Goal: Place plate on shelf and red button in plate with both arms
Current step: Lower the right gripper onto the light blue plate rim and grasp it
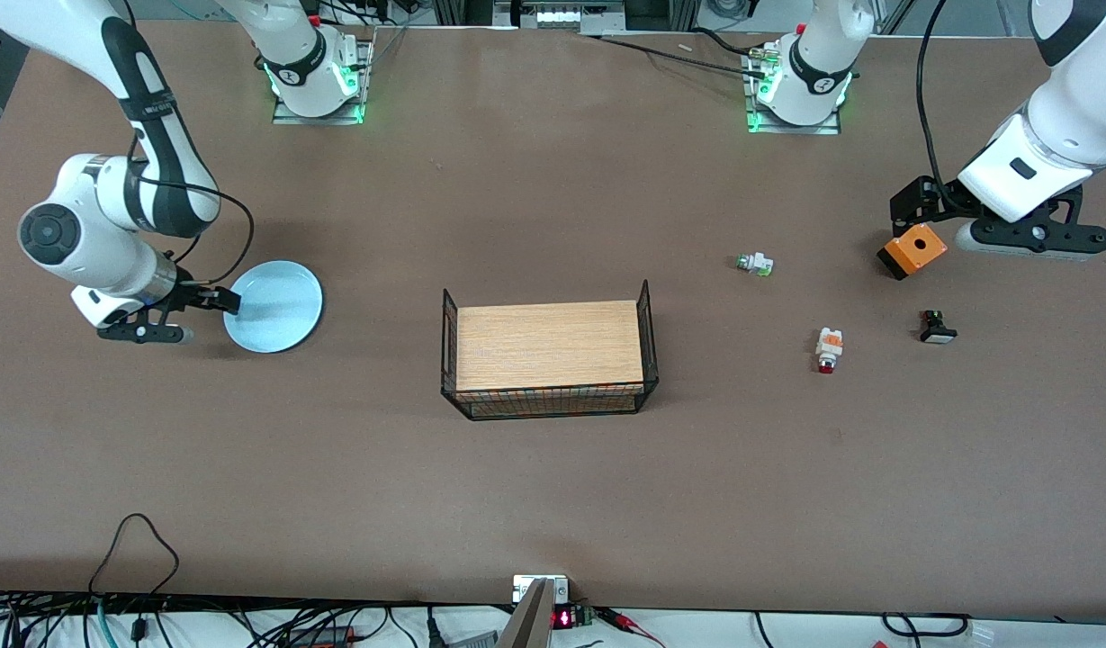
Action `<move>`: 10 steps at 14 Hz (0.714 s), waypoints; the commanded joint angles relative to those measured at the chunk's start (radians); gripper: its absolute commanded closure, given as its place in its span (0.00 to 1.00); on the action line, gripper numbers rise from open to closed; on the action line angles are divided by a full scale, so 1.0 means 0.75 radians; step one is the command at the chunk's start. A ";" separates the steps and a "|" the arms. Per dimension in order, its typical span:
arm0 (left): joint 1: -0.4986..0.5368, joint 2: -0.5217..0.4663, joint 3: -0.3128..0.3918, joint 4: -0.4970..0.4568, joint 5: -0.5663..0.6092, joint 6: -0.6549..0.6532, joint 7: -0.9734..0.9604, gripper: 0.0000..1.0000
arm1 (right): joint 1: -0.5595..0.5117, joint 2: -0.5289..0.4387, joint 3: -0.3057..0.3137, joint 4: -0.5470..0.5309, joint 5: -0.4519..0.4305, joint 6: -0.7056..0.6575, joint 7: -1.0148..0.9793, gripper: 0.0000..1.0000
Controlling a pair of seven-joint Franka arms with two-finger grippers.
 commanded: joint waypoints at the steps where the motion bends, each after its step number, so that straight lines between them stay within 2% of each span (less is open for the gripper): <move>1: 0.002 0.020 -0.001 0.039 -0.004 -0.028 0.006 0.00 | -0.029 0.087 0.014 -0.003 -0.019 0.063 0.001 0.00; 2: 0.002 0.020 -0.001 0.039 -0.004 -0.028 0.006 0.00 | -0.031 0.114 0.014 -0.003 -0.019 0.085 0.001 0.00; 3: 0.002 0.020 -0.001 0.039 -0.004 -0.028 0.006 0.00 | -0.031 0.114 0.014 -0.003 -0.019 0.086 -0.001 0.05; 4: 0.002 0.020 -0.001 0.039 -0.004 -0.028 0.006 0.00 | -0.031 0.116 0.014 -0.003 -0.021 0.082 -0.007 0.31; 6: 0.002 0.022 -0.001 0.039 -0.004 -0.026 0.008 0.00 | -0.031 0.130 0.014 -0.007 -0.021 0.063 -0.044 0.63; 7: 0.002 0.022 -0.001 0.039 -0.004 -0.026 0.008 0.00 | -0.031 0.132 0.014 -0.011 -0.021 0.051 -0.077 0.86; 8: 0.002 0.020 -0.001 0.039 -0.004 -0.028 0.008 0.00 | -0.029 0.130 0.014 -0.011 -0.021 0.043 -0.081 1.00; 10: 0.000 0.020 -0.001 0.039 -0.004 -0.030 -0.002 0.00 | -0.015 0.122 0.016 -0.003 -0.021 -0.002 -0.075 1.00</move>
